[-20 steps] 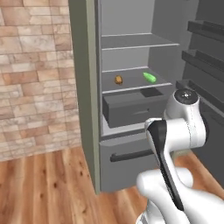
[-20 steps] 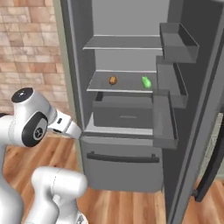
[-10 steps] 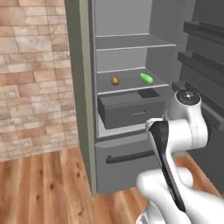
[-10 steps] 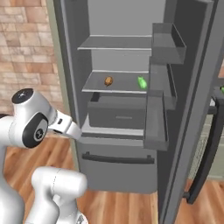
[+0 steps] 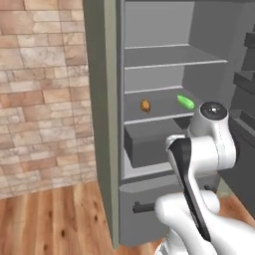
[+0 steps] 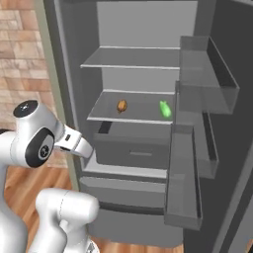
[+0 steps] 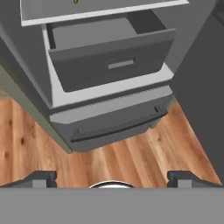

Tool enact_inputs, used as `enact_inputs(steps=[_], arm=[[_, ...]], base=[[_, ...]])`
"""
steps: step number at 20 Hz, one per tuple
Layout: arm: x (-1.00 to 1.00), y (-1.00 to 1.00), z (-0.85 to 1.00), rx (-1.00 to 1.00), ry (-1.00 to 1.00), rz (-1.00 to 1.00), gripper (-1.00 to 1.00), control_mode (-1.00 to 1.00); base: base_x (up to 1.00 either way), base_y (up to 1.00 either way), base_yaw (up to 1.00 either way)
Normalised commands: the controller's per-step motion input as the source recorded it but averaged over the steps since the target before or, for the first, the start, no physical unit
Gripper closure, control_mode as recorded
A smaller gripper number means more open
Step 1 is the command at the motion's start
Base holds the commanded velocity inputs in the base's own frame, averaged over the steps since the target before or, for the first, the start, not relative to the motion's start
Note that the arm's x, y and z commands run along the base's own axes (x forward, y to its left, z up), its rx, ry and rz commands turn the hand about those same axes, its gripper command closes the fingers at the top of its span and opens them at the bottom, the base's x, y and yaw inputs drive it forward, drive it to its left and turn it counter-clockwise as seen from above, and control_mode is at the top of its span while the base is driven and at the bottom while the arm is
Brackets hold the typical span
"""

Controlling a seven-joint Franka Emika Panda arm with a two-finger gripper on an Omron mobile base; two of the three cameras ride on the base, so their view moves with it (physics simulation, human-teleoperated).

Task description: Place one corn and one chicken drumstick in each tupperware on the nearby counter, to pack two identical lunches.

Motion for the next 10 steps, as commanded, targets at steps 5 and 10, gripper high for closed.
enact_inputs(steps=[5,10], arm=[[0.00,0.00,0.00,0.00,0.00,0.00,-1.00,1.00],[0.00,0.00,0.00,0.00,0.00,0.00,-1.00,1.00]], base=[[0.20,-0.30,0.10],[0.23,-0.37,0.11]])
